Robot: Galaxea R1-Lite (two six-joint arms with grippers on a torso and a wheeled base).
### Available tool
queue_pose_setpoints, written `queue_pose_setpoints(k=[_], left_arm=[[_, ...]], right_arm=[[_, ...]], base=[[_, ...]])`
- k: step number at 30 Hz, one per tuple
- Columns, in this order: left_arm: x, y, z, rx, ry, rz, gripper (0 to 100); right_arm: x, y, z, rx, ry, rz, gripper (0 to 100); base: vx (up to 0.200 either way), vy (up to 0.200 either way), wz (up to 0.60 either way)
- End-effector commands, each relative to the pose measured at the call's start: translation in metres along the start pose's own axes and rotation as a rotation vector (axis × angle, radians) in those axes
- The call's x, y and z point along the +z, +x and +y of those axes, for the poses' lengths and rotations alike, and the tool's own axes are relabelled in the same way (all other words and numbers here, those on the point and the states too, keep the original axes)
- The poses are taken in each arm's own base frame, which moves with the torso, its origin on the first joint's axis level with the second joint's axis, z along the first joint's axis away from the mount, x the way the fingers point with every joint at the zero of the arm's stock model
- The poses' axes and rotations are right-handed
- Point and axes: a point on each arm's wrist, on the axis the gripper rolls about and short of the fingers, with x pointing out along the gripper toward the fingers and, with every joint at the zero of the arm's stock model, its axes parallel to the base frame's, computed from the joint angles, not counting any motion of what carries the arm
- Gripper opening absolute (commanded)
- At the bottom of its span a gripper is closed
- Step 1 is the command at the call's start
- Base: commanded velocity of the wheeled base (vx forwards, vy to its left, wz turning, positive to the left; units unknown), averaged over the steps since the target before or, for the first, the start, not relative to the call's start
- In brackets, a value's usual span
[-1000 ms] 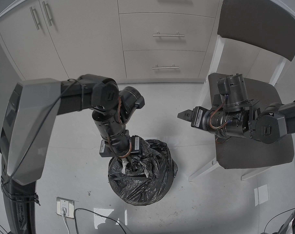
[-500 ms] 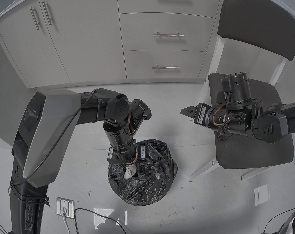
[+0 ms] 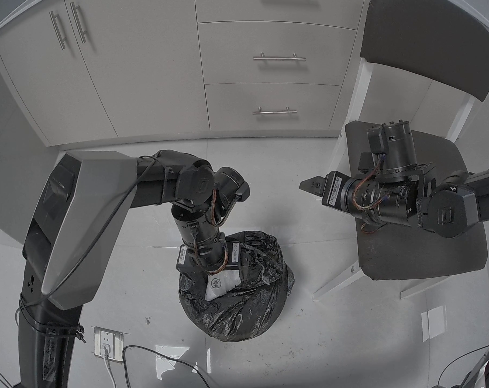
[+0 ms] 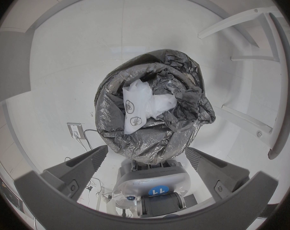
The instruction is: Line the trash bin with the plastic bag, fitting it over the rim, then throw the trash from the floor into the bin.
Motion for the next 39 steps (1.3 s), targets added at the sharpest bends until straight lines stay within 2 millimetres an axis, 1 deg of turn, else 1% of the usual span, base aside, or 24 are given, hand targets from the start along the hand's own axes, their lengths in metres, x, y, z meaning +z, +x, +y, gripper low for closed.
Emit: queue_pose_setpoints(k=[1,3,5,6,10,11,12,14,19,23,24,25,26,29,32,33,36,39], left_arm=[[0.004,0.004,0.001,0.021,-0.006,-0.033,100],[0.007,0.008,-0.001,0.025,-0.007,-0.065,100],[0.01,0.007,-0.003,0.011,-0.015,-0.104,100],[0.011,0.007,-0.004,0.002,-0.025,-0.117,0],[0.013,0.003,-0.008,-0.032,-0.041,-0.151,0],[0.016,0.008,-0.01,-0.04,-0.038,-0.164,0],[0.016,0.008,-0.01,-0.04,-0.038,-0.164,0],[0.02,0.023,-0.011,-0.049,-0.044,-0.167,0],[0.021,0.046,-0.01,-0.034,-0.067,-0.135,0],[0.02,0.06,-0.009,-0.02,-0.096,-0.112,0],[0.021,0.071,-0.007,-0.003,-0.098,-0.1,0],[0.022,0.078,-0.006,0.004,-0.098,-0.099,0],[0.022,0.08,-0.005,0.004,-0.099,-0.099,0],[0.031,0.106,-0.001,-0.004,-0.11,-0.138,0],[0.034,0.119,-0.001,-0.011,-0.114,-0.163,0],[0.034,0.12,-0.001,-0.011,-0.114,-0.163,0],[0.031,0.134,0.0,0.002,-0.112,-0.142,0],[0.029,0.145,0.0,0.007,-0.112,-0.132,0]], right_arm=[[-0.002,0.0,0.0,0.0,-0.005,0.005,100],[-0.002,0.0,0.001,0.002,-0.007,0.004,100],[-0.002,-0.001,0.001,0.003,-0.007,0.003,100],[-0.002,0.0,0.001,0.002,-0.007,0.004,100],[-0.002,0.0,0.001,0.0,-0.007,0.005,100],[-0.002,0.0,0.001,0.0,-0.009,0.005,100],[-0.002,0.0,0.001,0.0,-0.009,0.005,100],[-0.002,-0.001,0.001,-0.001,-0.009,0.002,100],[-0.001,-0.003,0.002,0.001,-0.008,-0.004,100],[-0.001,-0.003,0.001,-0.001,-0.008,-0.005,100],[-0.001,-0.002,0.002,0.005,-0.007,-0.011,100],[0.0,-0.001,0.002,0.009,-0.005,-0.017,100],[0.0,-0.001,0.002,0.011,-0.004,-0.021,100],[-0.002,0.001,0.002,0.038,0.002,-0.053,100],[-0.004,0.003,0.0,0.052,0.006,-0.075,100],[-0.004,0.003,0.0,0.053,0.006,-0.076,100],[-0.007,0.008,-0.002,0.05,0.007,-0.076,100],[-0.008,0.008,-0.003,0.048,0.007,-0.073,100]], base=[[0.0,0.0,0.0],[0.0,0.0,0.0],[0.0,0.0,0.0],[0.0,0.0,0.0],[0.0,0.0,0.0],[0.0,0.0,0.0],[0.0,0.0,0.0],[0.0,0.0,0.0],[0.0,0.0,0.0],[0.0,0.0,0.0],[0.0,0.0,0.0],[0.0,0.0,0.0],[0.0,0.0,0.0],[0.0,0.0,0.0],[0.0,0.0,0.0],[0.0,0.0,0.0],[0.0,0.0,0.0],[0.0,0.0,0.0]])
